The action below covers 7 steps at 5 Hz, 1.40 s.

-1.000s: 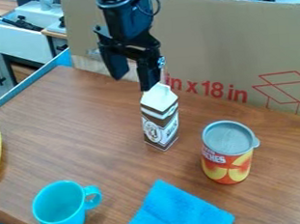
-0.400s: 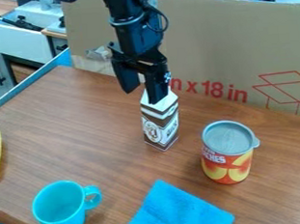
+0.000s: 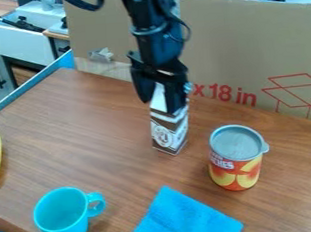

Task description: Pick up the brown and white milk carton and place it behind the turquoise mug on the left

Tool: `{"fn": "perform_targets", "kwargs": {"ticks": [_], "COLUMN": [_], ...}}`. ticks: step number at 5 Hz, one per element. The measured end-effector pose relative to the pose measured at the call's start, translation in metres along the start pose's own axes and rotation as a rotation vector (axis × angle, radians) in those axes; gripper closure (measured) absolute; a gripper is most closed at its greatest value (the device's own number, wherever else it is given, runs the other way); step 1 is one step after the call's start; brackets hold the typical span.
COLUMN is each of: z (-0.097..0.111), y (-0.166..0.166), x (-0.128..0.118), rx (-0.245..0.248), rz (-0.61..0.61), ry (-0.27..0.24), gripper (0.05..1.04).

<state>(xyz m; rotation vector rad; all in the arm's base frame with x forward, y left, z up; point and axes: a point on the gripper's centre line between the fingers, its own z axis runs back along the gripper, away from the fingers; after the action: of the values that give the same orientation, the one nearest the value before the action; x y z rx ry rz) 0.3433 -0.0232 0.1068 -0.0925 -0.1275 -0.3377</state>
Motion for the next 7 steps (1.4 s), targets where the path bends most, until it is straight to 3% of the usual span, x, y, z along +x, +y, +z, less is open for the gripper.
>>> {"fn": "perform_targets", "kwargs": {"ticks": [2, 3, 4, 5, 6, 7], "z": [-0.004, -0.016, -0.019, -0.019, -0.008, 0.050], "y": [-0.017, -0.017, -0.006, 0.003, 0.002, -0.006], "x": [0.003, 0.012, 0.017, 0.019, 0.005, -0.021], "rx": [-0.019, -0.026, 0.038, 0.096, 0.119, 0.163], "rz": [-0.032, -0.020, 0.055, 0.140, 0.156, 0.173], "ry": [0.017, 0.048, 0.017, 0.001, 0.031, -0.082], "gripper": [0.084, 0.118, 0.216, 0.228, 0.228, 0.228]}}
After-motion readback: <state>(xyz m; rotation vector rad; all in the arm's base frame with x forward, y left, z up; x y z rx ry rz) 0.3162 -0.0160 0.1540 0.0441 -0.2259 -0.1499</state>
